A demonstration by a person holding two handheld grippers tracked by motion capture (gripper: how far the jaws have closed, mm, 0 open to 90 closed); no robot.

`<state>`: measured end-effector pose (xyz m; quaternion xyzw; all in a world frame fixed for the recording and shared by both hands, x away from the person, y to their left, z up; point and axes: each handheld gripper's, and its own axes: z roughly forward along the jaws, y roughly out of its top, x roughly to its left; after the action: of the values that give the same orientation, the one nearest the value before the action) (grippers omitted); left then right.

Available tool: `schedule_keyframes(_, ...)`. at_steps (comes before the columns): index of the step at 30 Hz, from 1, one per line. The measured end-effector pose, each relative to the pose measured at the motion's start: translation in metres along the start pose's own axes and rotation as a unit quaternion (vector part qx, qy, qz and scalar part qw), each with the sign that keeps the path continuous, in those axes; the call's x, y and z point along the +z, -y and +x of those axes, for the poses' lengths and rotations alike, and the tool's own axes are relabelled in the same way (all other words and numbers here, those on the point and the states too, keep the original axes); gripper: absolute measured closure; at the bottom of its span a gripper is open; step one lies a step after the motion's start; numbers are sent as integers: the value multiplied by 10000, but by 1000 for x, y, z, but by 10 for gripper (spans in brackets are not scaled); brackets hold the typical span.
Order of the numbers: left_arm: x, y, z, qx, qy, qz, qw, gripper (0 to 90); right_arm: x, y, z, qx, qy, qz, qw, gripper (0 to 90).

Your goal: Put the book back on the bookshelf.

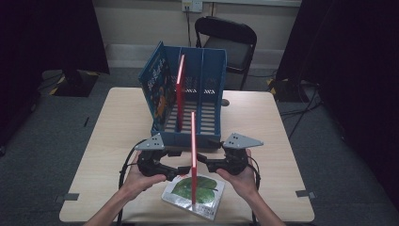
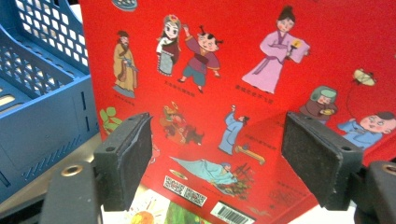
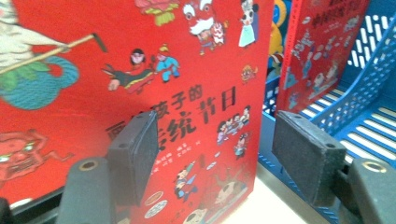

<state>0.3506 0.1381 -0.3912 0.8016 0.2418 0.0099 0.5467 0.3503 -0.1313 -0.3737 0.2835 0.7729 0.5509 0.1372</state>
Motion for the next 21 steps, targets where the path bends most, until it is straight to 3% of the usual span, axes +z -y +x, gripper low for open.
schedule_keyframes(6,-1,2,-1,30,3,12,10000,244,2,-1,0,-12,-38,12,10000,302)
schedule_keyframes(10,1,3,-2,58,50,47,10000,240,9,1,-1,-53,390,205,9990,312)
schedule_keyframes(12,1,3,-2,55,41,58,10000,235,15,3,-4,18,442,277,9986,311)
schedule_keyframes(21,3,3,-2,36,39,48,10000,225,20,5,-3,65,375,332,9987,309)
